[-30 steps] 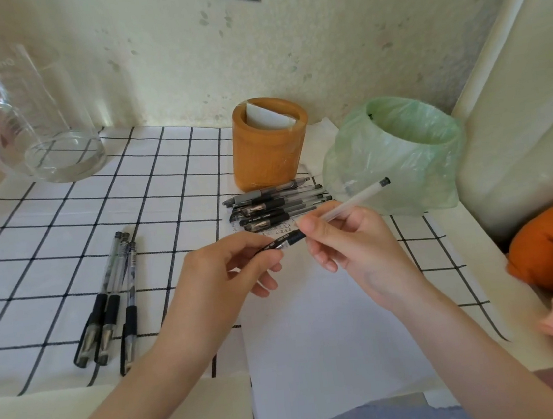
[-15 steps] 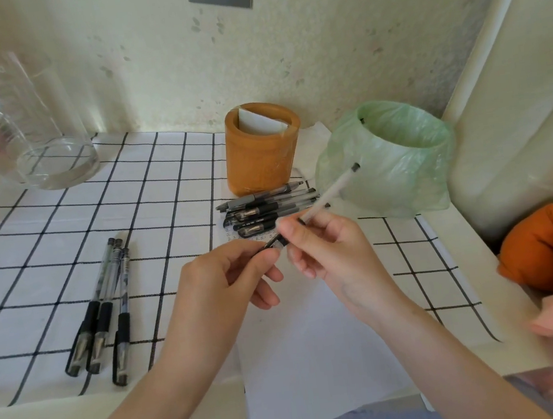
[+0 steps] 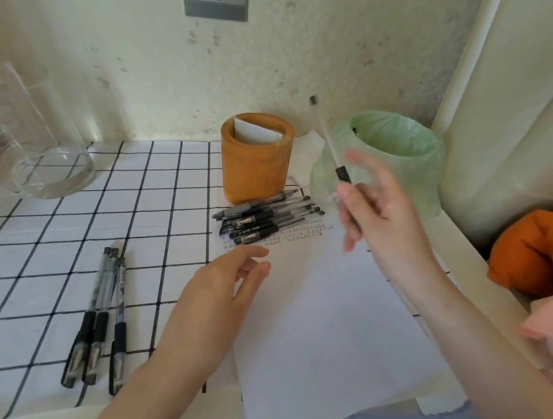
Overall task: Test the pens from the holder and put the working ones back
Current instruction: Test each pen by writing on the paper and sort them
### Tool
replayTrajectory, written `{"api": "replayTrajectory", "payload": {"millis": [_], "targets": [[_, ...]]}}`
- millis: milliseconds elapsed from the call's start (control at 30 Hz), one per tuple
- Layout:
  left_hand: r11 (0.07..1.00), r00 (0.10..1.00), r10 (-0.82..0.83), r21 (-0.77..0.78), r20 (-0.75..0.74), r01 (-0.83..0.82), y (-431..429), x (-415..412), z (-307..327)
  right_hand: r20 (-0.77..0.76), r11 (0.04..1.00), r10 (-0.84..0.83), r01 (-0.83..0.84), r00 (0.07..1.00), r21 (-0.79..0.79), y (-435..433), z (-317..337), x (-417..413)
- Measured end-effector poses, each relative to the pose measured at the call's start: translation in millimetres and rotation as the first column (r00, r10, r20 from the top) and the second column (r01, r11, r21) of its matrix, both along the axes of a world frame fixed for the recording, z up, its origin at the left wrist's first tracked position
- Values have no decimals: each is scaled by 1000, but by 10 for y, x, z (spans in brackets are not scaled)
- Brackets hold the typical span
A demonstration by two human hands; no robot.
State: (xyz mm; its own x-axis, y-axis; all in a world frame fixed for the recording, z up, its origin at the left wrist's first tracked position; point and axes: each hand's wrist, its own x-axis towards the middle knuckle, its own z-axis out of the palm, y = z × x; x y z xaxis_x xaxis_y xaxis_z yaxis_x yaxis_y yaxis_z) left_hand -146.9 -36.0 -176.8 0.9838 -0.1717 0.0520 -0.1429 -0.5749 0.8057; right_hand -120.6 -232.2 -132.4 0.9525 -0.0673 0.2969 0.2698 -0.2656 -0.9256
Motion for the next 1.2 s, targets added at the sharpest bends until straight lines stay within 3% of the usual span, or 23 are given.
{"api": "replayTrajectory", "payload": {"millis": [133, 200, 333, 467, 667, 733, 833, 933, 1067, 1200], "targets": [[1000, 1000, -12, 14, 28, 12, 8, 5, 12, 152, 929, -369, 367, 917, 42, -371, 271, 191], [1000, 999, -20, 18, 35, 19, 7, -2, 2, 194, 884, -467, 460, 862, 85, -493, 385, 318], [1000, 998, -30, 8, 46, 30, 9, -7, -10, 244, 865, -500, 492, 831, 97, -550, 535, 511], [999, 997, -32, -3, 63, 32, 10, -1, 0, 235, 858, -496, 430, 836, 281, -564, 687, 661], [999, 990, -34, -6, 139, 36, -35, 15, 50, 382, 786, -528, 607, 758, -119, -587, 674, 767], [999, 988, -38, -16, 149, 41, -64, 18, 65, 349, 732, -504, 605, 790, -312, -592, 642, 831], [999, 988, -43, -17, 152, 46, -98, 14, 73, 169, 675, -499, 504, 850, -539, -591, 645, 922], [999, 987, -46, 5, 156, 46, -86, 8, 63, 72, 739, -487, 455, 870, -497, -583, 645, 961], [999, 988, -21, 35, 152, 16, -31, 30, 26, 169, 800, -424, 455, 890, -390, -478, 550, 765], [998, 989, 1, 70, 145, -11, 11, 38, 5, 92, 896, -213, 232, 973, -378, -120, 135, 261]]}}
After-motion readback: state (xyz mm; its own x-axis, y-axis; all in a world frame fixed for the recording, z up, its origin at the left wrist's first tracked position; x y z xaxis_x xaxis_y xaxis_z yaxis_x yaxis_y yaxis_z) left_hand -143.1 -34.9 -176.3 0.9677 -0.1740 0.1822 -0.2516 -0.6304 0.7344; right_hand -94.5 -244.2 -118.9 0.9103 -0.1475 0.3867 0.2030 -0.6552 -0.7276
